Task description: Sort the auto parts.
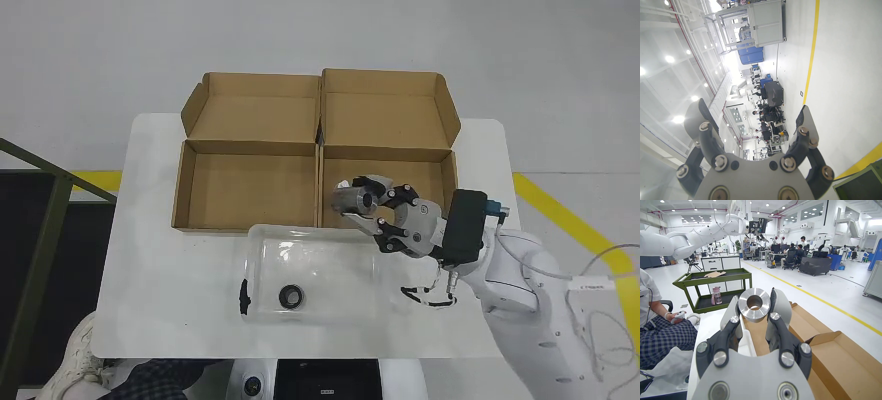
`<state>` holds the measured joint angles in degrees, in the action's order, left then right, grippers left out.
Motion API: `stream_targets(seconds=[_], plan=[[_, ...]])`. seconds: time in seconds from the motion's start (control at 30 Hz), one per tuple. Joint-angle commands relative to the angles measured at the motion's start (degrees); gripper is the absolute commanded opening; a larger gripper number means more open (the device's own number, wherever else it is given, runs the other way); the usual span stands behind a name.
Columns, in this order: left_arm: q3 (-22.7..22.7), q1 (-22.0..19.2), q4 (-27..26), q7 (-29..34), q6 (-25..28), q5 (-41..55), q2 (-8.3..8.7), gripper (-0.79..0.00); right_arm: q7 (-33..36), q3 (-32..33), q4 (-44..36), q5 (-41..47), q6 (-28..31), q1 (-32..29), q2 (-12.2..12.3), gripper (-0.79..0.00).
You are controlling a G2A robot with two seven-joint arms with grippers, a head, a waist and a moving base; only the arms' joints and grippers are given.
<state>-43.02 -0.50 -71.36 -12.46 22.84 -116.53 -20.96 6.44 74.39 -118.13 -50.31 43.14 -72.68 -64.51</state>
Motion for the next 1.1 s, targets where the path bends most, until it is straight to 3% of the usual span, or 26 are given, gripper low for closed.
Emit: stream_targets(seconds=[0.0,0.23,0.37,0.77,1.07], plan=[[0.0,0.0,0.0,0.0,0.0,0.0,0.0,0.0,0.0,0.0,0.0,0.0,0.0,0.0,0.0,-0.785],[0.0,0.0,0.0,0.0,0.0,0.0,0.0,0.0,0.0,0.0,0.0,0.0,0.0,0.0,0.0,-0.785],[0.0,0.0,0.0,0.0,0.0,0.0,0.0,0.0,0.38,-3.35,2.1,-1.87,-0.75,1.21,-0.36,-0.785],[0.0,0.0,0.0,0.0,0.0,0.0,0.0,0.0,-2.38,-20.86,24.17,-6.19,-7.05,19.99,-4.91,-0.785],[0.0,0.0,0.0,0.0,0.0,0.0,0.0,0.0,-1.02,-25.02,27.77,-8.34,-10.92,24.36,-6.81,-0.785]])
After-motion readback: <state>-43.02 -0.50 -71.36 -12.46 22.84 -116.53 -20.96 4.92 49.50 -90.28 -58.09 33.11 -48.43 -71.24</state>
